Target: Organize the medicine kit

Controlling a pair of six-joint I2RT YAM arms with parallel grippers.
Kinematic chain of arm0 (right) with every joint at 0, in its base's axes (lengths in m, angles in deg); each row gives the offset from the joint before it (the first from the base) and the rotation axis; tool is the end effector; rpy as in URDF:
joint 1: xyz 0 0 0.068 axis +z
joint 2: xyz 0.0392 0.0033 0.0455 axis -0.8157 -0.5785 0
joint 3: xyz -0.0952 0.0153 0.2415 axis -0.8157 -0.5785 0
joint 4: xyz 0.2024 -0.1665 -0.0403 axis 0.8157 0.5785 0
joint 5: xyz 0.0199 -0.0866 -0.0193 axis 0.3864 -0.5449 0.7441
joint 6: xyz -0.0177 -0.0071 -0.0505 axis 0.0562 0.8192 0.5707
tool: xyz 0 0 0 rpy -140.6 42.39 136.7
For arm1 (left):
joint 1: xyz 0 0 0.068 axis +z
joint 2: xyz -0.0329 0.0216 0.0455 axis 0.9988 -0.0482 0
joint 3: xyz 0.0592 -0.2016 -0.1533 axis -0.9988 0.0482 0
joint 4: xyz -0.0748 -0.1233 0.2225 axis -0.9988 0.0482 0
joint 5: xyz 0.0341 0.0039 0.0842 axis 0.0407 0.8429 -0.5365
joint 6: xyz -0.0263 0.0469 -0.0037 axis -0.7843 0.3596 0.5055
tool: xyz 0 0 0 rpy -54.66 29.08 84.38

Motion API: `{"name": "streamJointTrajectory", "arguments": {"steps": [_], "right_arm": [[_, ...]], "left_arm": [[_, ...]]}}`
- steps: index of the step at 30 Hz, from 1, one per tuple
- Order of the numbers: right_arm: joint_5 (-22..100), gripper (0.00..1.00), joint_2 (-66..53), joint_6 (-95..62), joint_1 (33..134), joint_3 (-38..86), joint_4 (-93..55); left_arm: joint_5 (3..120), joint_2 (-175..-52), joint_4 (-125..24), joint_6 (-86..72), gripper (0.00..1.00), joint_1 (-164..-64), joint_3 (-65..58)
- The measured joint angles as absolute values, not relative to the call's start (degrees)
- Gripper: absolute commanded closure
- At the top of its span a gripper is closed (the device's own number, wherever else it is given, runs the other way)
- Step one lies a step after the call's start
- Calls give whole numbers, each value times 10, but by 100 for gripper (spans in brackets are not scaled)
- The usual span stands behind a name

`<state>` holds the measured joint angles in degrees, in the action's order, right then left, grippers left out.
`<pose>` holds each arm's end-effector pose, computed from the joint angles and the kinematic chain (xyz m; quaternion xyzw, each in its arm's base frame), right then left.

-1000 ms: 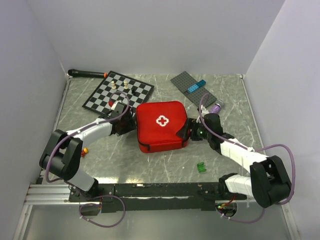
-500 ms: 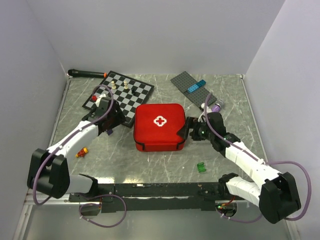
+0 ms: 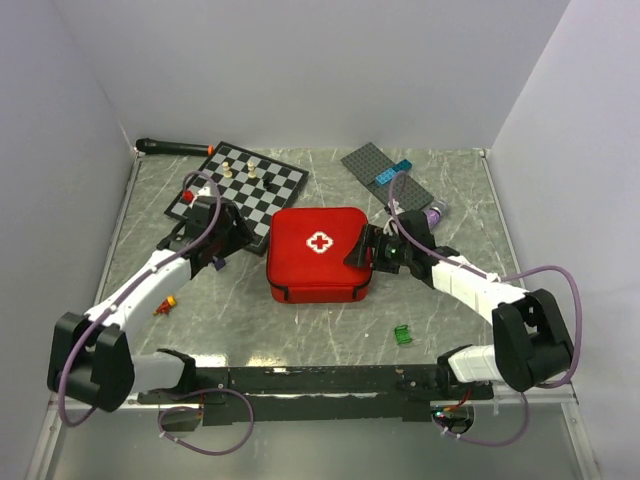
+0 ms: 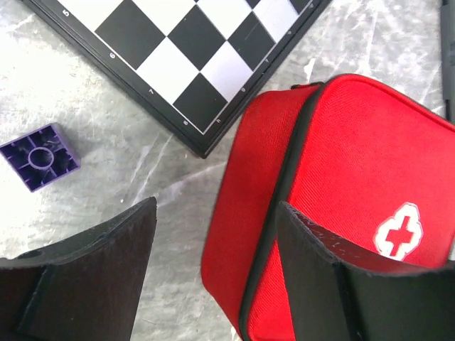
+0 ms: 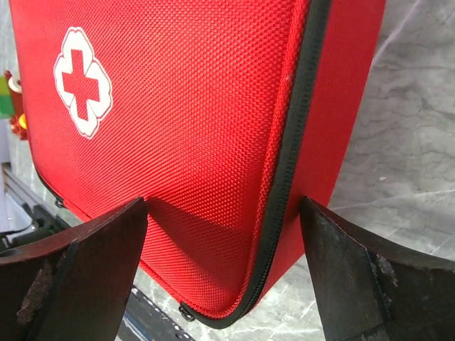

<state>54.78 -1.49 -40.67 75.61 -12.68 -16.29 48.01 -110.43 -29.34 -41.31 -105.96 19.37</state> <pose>0.2527 0.1119 0.1874 -0.0093 0.8908 0.3472 0.2932 0.2643 -0.0862 0.2335 -0.2295 0.8868 -0.1769 0.3601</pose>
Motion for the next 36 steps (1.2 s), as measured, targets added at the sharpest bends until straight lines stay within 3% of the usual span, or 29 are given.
{"name": "streamJointTrajectory", "arguments": {"steps": [5,14,24,31,36], "right_arm": [[510,6,16,-398,766,-123,-120],[442,5,200,-363,767,-141,-58],[457,7,50,-394,800,-150,-89],[442,8,31,-409,874,-134,-98],[404,7,84,-407,885,-134,-67]], "left_arm": [[482,-1054,-297,-414,28,-1060,197],[515,-1039,-332,-418,29,-1060,178],[540,-1026,-337,-430,27,-1060,215],[539,-974,-330,-436,27,-1060,244],[538,-971,-326,-435,27,-1060,244]]}}
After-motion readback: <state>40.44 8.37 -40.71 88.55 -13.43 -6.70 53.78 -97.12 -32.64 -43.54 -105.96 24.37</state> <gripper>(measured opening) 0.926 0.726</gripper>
